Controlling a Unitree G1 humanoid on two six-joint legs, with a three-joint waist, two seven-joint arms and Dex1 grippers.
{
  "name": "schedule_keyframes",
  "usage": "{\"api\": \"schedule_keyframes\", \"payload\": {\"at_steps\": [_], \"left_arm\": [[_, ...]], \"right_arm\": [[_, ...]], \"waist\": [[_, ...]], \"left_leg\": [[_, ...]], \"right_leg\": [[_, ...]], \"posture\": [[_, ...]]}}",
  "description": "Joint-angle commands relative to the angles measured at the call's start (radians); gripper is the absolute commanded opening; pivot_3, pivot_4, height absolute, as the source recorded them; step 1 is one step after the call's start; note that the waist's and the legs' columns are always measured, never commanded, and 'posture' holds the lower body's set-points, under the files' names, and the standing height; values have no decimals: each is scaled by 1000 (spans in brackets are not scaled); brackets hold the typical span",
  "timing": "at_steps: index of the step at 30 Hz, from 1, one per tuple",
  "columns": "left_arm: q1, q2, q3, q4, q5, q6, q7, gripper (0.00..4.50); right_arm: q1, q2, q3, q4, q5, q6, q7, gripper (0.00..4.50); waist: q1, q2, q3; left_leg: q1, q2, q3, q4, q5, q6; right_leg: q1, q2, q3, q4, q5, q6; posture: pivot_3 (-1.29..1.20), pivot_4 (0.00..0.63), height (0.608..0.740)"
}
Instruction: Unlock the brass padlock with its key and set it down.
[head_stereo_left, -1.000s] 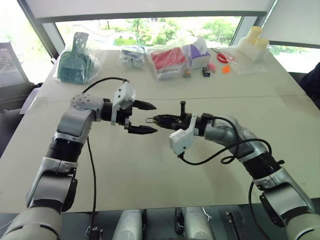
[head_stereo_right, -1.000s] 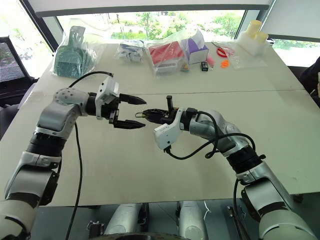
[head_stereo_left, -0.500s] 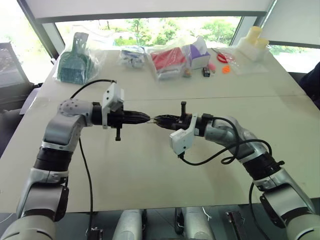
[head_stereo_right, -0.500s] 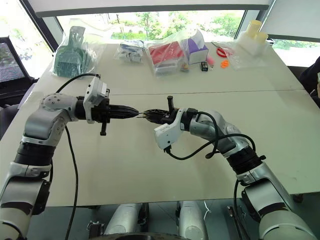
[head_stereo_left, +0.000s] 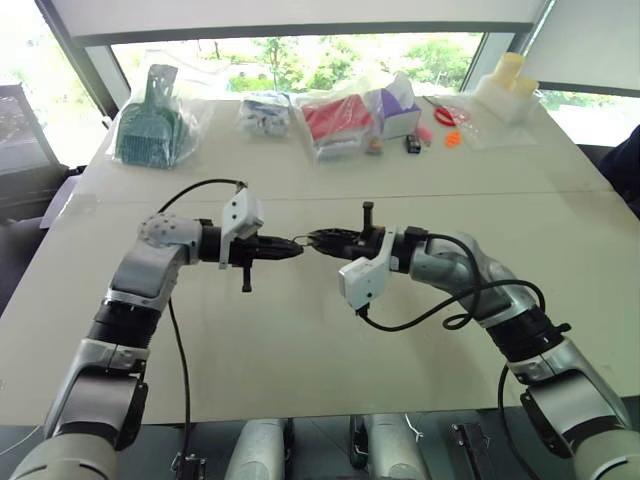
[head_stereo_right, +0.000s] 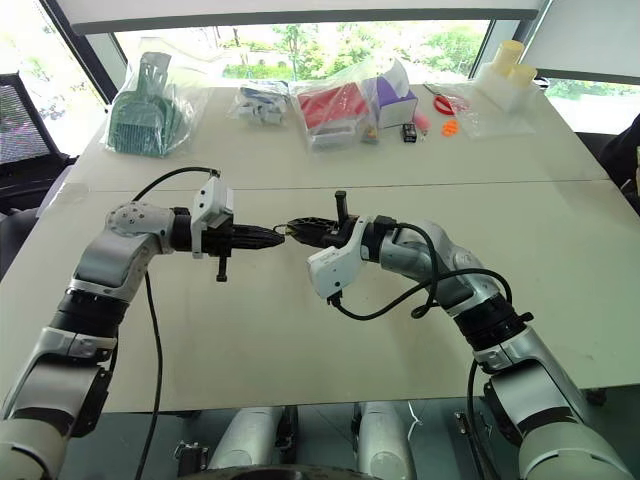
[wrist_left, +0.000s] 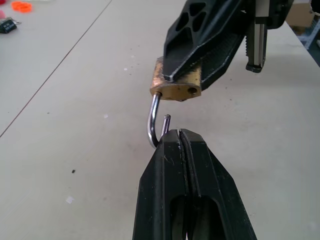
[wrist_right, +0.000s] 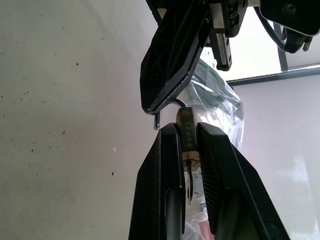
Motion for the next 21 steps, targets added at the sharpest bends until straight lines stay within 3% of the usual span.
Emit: {"api": "schedule_keyframes", "payload": {"at_steps": [1,11,21], "left_arm": [[-33,-14,16,35,13,-42,23,20],[-10,2,18,36,27,-66,30,20],[147,73,61,-146,-7,24,77,20]], "right_arm": [[-1,2,-22,-46,27,-4,1,0],[10,9,-16,-30,22,4,17,0],[49,39,15,114,-69,-17,-81,0]], "waist": [[1,0,0],[0,0,0],[-1,0,0]], "left_leg": [[0,0,0,0,0,0],[0,0,0,0,0,0],[0,0,0,0,0,0]], "right_leg": [[0,0,0,0,0,0],[0,0,0,0,0,0],[0,0,0,0,0,0]], "posture": [[0,150,740],[0,150,740],[0,150,740]]}}
